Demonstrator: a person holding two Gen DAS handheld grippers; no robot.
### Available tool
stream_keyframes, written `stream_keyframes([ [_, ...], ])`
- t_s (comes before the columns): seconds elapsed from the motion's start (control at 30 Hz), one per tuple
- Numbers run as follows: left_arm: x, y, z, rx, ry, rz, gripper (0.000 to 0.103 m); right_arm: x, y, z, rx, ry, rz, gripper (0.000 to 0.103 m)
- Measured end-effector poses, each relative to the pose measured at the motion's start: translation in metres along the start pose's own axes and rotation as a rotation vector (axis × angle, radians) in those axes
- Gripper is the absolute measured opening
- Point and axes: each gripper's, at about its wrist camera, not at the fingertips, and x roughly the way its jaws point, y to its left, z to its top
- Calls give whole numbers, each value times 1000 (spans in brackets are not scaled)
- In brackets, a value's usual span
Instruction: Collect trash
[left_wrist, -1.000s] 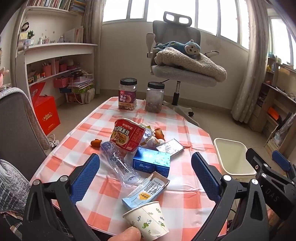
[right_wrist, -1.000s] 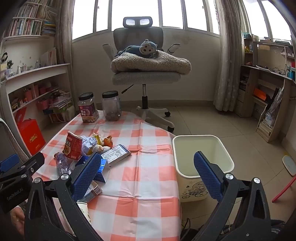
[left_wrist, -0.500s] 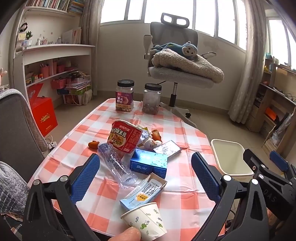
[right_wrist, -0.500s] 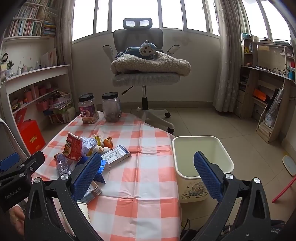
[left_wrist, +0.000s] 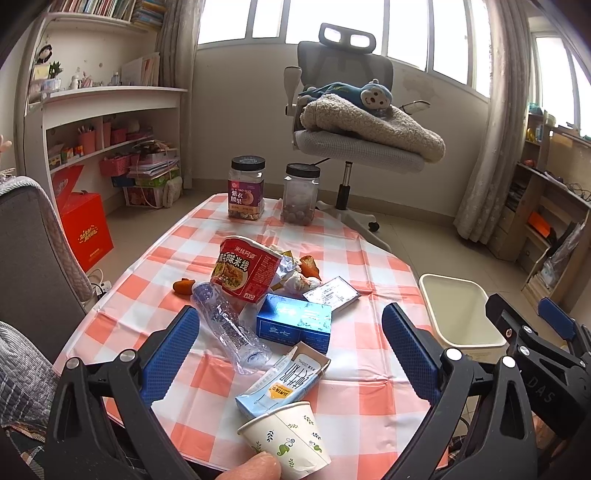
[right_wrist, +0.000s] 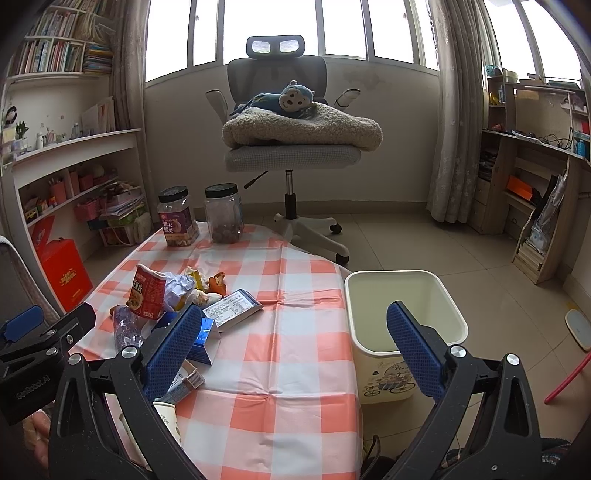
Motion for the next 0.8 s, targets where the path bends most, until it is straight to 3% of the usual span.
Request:
stream_keyframes([
  [0.8,1,1,-4,-1,0,-2,96,-1,0,0,0,-3,1,96],
])
